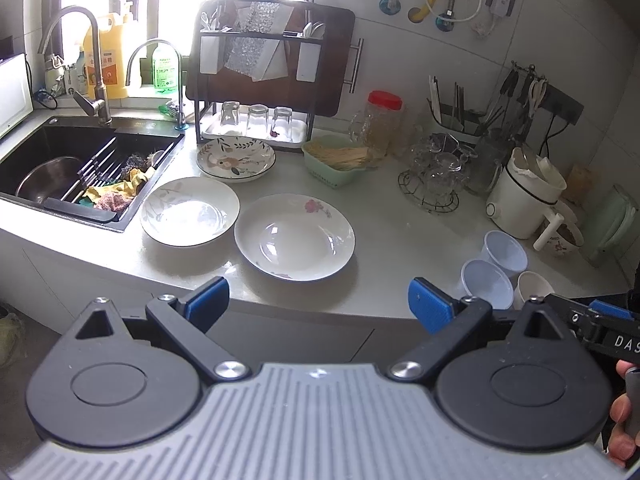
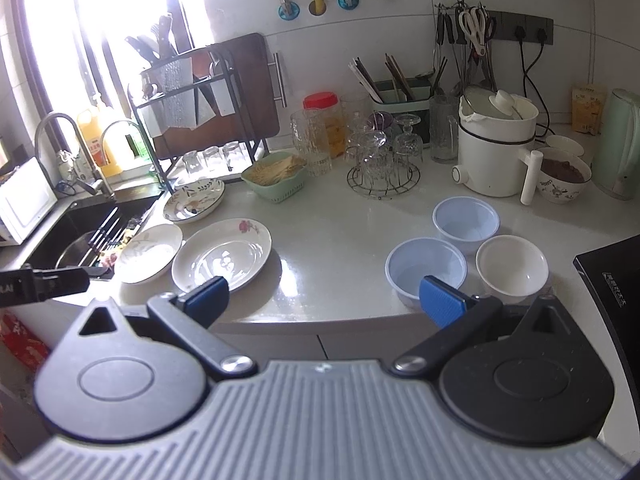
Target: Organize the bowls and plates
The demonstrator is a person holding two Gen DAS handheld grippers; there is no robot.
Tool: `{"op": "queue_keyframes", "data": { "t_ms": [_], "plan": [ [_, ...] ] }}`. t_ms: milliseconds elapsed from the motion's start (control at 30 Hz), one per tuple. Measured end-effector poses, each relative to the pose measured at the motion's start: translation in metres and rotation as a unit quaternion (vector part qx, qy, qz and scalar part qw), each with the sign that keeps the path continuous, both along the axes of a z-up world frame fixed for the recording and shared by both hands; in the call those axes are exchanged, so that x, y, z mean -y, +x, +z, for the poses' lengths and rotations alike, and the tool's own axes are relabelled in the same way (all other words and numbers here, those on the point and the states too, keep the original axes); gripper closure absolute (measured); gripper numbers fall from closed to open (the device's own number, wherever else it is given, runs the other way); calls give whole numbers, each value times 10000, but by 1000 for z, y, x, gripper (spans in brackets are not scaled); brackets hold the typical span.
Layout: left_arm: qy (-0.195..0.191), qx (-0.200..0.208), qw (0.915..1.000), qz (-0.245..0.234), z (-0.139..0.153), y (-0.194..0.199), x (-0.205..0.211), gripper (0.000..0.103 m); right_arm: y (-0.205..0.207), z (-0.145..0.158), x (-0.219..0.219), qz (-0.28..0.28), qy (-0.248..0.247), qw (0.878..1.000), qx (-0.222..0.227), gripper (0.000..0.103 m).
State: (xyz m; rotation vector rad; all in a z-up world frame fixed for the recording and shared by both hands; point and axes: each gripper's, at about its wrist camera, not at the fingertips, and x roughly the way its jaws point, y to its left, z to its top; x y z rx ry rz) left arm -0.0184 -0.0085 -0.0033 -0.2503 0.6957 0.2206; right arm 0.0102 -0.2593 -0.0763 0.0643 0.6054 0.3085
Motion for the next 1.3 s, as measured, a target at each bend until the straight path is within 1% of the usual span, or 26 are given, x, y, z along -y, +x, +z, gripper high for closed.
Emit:
{"op": "queue_keyframes", "data": {
  "t_ms": [100,200,267,367,500,667,700,800,933,1067,1200,1300],
  "plan": [
    [-66,-79,9999,-17,-5,1,7,5,-1,-4,6,94,-3,9999,-52,0],
    [-73,-276,9996,2,-14,7,13,5,-1,-9,13,187,-71,9997,-166,0],
    [-73,-315,9995,-8,-18,8,16,5,-4,-10,20,166,-22,9997,-166,0],
    [-166,-463,9988,-6,-25,13,17,5,-10,-13,22,169,-157,9996,-142,0],
    [-119,-537,9985,-80,-28,23,16,5,-14,-20,26,248,111,9995,-181,0],
    [-113,-546,9978,-363,-31,44,4,5,-12,-27,14,213,238,9991,-294,0],
    [-102,-588,9972,-461,-33,51,-2,5,-11,-28,10,178,224,9992,-288,0],
    [-151,-659,9962,-541,-42,69,-32,5,-2,-32,-5,19,201,9994,-294,0],
    [-180,-670,9948,-750,-50,95,-77,5,13,-36,-24,-269,397,9986,-243,0],
    [-71,-650,9921,-1071,-53,120,-116,5,28,-38,-61,-474,321,9982,-163,0],
    [-217,-625,9903,-1221,-55,149,-159,5,46,-36,-103,-600,397,9973,-124,0],
    [-198,-586,9896,-1299,-61,169,-185,5,61,-34,-132,-633,481,9968,-22,0]
  ]
}}
